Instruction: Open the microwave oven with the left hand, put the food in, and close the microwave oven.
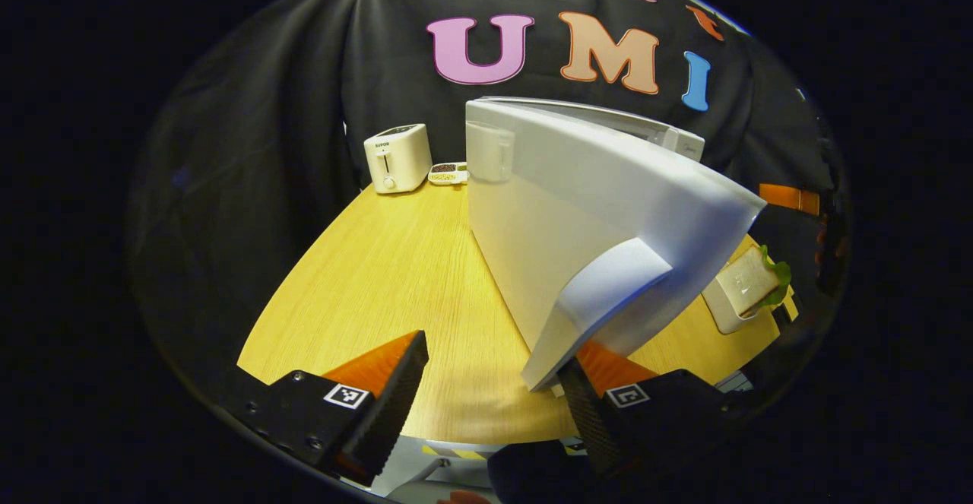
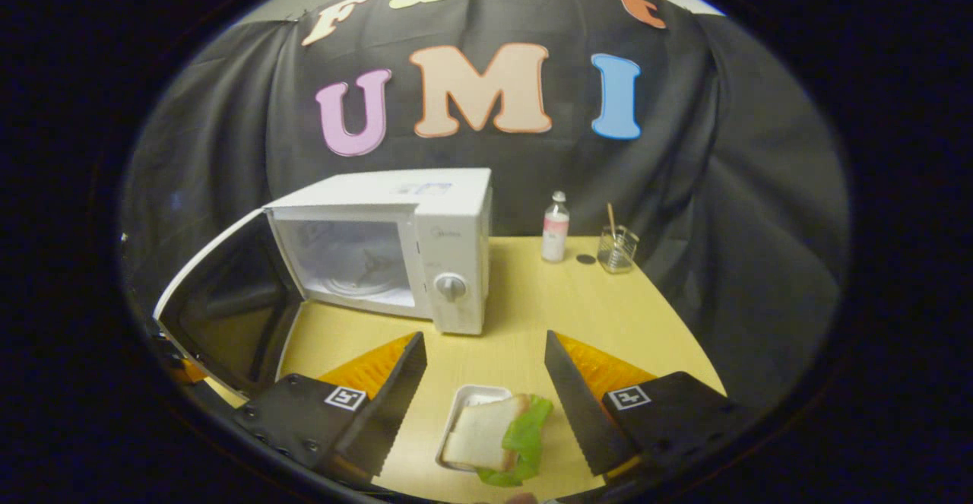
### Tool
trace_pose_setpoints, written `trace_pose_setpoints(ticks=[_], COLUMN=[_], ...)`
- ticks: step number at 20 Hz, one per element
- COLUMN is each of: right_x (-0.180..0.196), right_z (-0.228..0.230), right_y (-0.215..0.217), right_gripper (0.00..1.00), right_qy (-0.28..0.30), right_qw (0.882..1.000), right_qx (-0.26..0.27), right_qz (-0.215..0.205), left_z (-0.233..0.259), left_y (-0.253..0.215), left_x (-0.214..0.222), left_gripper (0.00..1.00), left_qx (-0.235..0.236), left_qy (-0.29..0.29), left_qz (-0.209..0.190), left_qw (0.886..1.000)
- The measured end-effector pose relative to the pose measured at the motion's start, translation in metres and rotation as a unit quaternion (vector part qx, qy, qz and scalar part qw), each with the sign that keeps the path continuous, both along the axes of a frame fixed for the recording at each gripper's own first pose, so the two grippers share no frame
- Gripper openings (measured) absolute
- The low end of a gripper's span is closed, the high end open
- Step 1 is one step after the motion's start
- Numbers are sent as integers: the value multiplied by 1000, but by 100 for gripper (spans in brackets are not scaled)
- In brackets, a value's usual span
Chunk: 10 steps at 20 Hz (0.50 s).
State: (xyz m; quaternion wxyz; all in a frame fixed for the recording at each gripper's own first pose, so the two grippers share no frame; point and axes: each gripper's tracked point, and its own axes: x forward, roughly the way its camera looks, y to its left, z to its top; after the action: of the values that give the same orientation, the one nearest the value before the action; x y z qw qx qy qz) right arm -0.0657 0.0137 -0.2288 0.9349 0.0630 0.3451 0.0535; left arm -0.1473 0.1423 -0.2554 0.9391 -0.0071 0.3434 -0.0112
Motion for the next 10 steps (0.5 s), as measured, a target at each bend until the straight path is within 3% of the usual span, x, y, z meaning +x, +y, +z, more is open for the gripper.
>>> trace_pose_setpoints(ticks=[5, 6, 10], right_x=[-38, -46, -75], right_z=[-57, -69, -104], right_y=[-18, -18, -19], right_gripper=[98, 93, 93], right_qy=[99, 118, 190], right_qw=[994, 992, 978], right_qx=[15, 21, 40], right_qz=[-40, -47, -73], left_z=[15, 22, 56], left_y=[1, 2, 15], left_x=[-6, -8, -27], left_gripper=[96, 96, 96], left_qx=[11, 13, 38], left_qy=[-6, -13, -33], left_qz=[-11, -9, 15], left_qw=[1000, 1000, 999])
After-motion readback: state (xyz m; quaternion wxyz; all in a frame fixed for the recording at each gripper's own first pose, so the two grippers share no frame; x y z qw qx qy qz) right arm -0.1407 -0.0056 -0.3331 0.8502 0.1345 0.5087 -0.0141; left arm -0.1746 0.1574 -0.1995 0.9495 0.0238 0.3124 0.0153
